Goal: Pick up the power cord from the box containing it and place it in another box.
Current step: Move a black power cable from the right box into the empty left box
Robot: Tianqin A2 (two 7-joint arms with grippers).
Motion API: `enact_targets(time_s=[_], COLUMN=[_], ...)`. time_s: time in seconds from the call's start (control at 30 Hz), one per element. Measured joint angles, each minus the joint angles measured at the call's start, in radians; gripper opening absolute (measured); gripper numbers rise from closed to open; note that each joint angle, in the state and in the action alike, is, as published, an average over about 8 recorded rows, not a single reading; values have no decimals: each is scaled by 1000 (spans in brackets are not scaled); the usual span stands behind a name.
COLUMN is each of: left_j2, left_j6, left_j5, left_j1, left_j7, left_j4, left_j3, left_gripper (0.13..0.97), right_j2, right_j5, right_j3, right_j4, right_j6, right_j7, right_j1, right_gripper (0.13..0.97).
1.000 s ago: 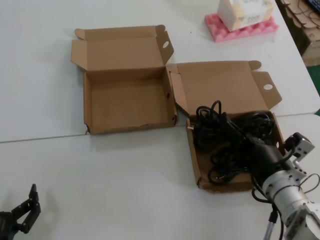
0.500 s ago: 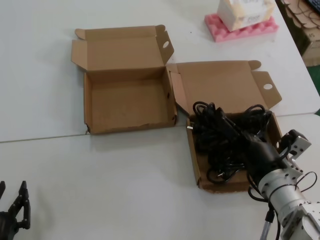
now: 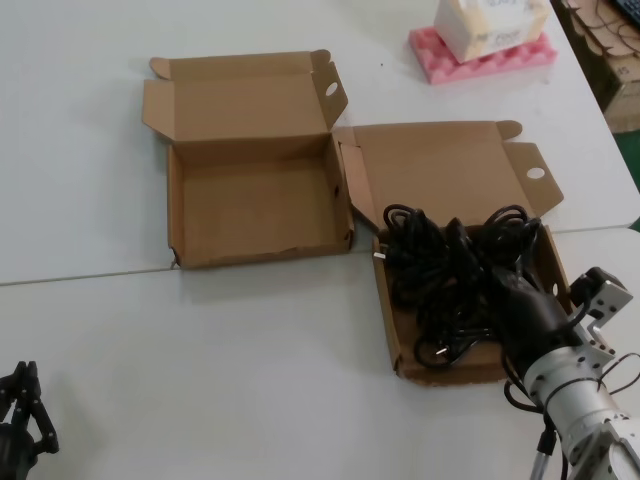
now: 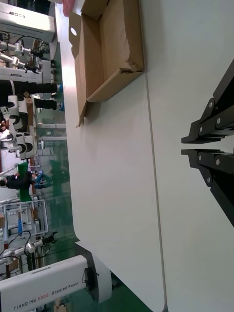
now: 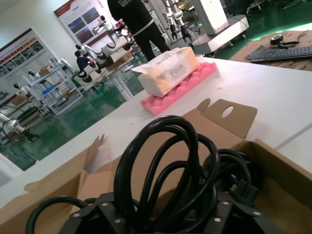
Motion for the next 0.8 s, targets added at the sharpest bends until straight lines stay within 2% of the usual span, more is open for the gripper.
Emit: enact_targets(time_s=[0.2, 0.4, 0.7, 0.8], left_j2=[0, 0, 0, 0], left_j6=[0, 0, 0, 0], left_j5=[0, 0, 0, 0], left_j1=[0, 0, 0, 0], left_j7=[0, 0, 0, 0], left_j4=[0, 0, 0, 0], left_j3=[0, 0, 0, 0], left_gripper=[181, 170, 163, 163], right_j2=[10, 29, 88, 110], right_j5=[7, 6, -32, -37], right_j3=[-5, -21, -87, -105], right_j4=[7, 40, 169, 203], right_j6=[20, 49, 128, 153], right_j7=[0, 0, 0, 0], right_j1=[-21, -63, -174, -202], right_gripper=[553, 397, 249, 229])
